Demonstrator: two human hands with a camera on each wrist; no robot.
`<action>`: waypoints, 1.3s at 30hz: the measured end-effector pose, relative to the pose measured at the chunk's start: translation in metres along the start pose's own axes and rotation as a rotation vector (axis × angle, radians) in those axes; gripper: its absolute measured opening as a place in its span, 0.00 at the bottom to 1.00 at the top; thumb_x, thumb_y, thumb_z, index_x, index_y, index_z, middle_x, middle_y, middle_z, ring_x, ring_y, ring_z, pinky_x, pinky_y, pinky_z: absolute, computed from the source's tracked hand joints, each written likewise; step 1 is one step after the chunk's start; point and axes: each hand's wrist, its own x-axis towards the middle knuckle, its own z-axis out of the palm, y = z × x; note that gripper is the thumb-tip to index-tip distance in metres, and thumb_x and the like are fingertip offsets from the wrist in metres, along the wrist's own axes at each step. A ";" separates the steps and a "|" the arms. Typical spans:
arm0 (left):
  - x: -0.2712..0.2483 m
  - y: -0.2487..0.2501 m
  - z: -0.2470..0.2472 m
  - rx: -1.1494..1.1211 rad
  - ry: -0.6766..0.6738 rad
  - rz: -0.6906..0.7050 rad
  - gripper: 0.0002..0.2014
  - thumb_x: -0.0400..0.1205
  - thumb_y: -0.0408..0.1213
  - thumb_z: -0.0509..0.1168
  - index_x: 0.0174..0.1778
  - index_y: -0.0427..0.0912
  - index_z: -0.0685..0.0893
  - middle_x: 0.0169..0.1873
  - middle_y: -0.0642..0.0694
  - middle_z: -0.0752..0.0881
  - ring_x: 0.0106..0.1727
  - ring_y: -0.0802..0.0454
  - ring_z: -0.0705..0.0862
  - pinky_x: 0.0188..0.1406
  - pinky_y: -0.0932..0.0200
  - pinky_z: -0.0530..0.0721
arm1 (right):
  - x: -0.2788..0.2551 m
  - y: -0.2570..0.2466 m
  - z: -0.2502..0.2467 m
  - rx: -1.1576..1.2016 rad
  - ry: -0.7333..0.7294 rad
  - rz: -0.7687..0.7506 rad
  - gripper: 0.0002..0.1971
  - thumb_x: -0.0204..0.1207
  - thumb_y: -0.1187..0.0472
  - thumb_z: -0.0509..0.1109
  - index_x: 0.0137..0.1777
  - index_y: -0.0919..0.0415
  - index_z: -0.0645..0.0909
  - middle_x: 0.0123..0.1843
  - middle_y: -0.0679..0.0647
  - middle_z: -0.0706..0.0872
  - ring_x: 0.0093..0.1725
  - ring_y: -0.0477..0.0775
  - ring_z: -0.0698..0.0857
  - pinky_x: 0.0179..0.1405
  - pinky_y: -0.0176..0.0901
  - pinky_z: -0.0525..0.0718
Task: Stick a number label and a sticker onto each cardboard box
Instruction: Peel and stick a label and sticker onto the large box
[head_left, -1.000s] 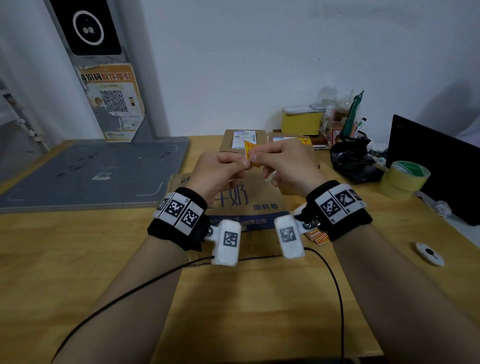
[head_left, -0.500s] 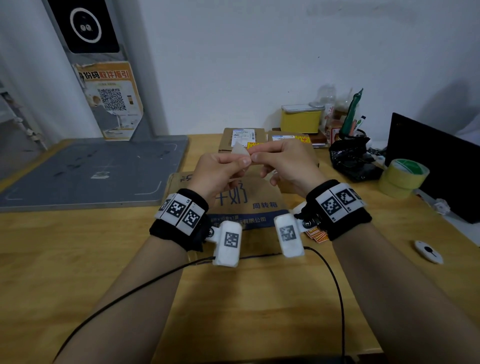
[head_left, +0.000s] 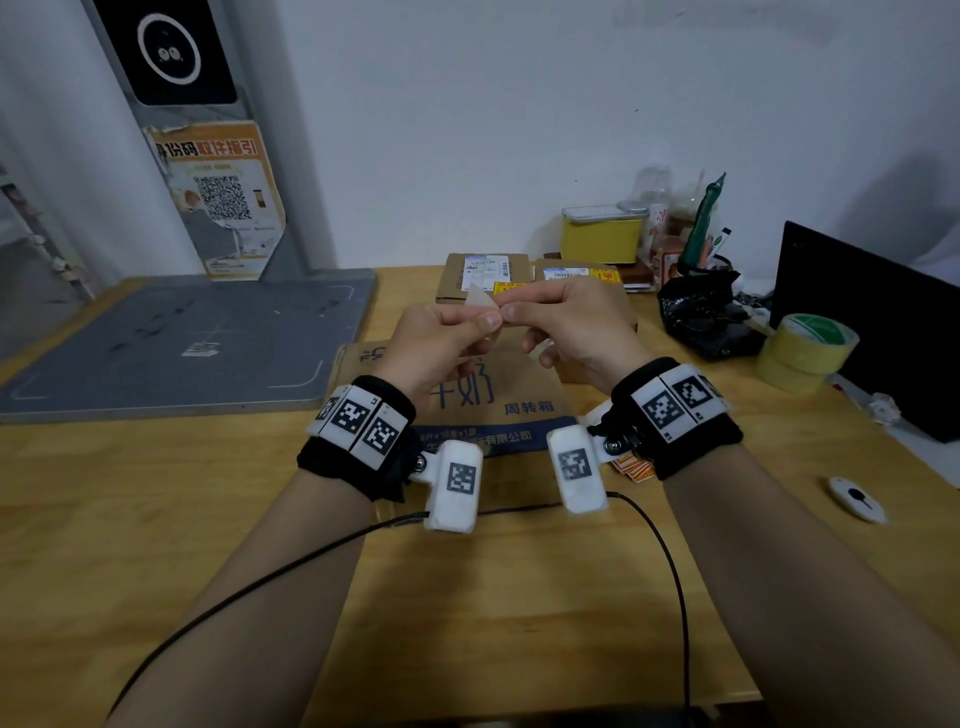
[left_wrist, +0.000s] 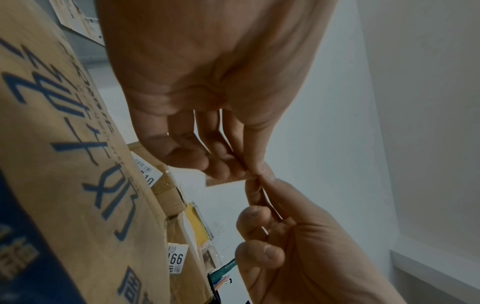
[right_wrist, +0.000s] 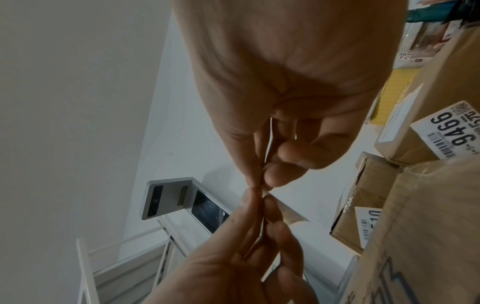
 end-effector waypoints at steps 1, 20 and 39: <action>0.000 0.000 0.001 0.002 -0.004 -0.001 0.07 0.81 0.39 0.74 0.52 0.43 0.94 0.44 0.46 0.92 0.42 0.56 0.87 0.38 0.60 0.85 | -0.001 0.000 -0.001 -0.002 0.003 -0.002 0.05 0.78 0.65 0.78 0.48 0.54 0.93 0.37 0.48 0.93 0.25 0.46 0.83 0.18 0.38 0.76; -0.002 0.007 0.016 0.019 -0.121 -0.025 0.09 0.90 0.37 0.61 0.48 0.45 0.86 0.43 0.50 0.85 0.41 0.57 0.86 0.36 0.59 0.79 | -0.004 0.007 -0.011 0.030 0.020 0.000 0.06 0.79 0.67 0.77 0.47 0.55 0.93 0.34 0.48 0.93 0.26 0.49 0.83 0.18 0.38 0.74; -0.001 0.003 0.012 0.058 -0.078 -0.020 0.09 0.87 0.37 0.65 0.54 0.42 0.90 0.43 0.41 0.79 0.32 0.57 0.73 0.27 0.63 0.75 | -0.006 0.011 -0.013 0.003 0.016 -0.007 0.02 0.77 0.61 0.79 0.44 0.57 0.94 0.43 0.53 0.95 0.29 0.51 0.85 0.19 0.37 0.73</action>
